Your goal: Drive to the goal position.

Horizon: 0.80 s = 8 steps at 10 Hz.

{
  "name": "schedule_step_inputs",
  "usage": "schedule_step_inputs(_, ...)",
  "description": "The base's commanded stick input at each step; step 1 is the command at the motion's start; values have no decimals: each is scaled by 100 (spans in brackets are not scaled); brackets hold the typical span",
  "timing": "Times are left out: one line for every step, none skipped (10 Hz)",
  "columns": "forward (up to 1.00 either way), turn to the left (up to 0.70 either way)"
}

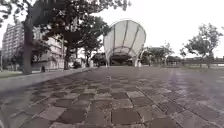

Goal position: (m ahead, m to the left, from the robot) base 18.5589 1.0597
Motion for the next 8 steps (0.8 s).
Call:
schedule_step_inputs(100, 0)
schedule_step_inputs(100, 0)
schedule_step_inputs(100, 0)
schedule_step_inputs(100, 0)
schedule_step_inputs(100, 0)
schedule_step_inputs(100, 0)
schedule_step_inputs(100, 0)
schedule_step_inputs(100, 0)
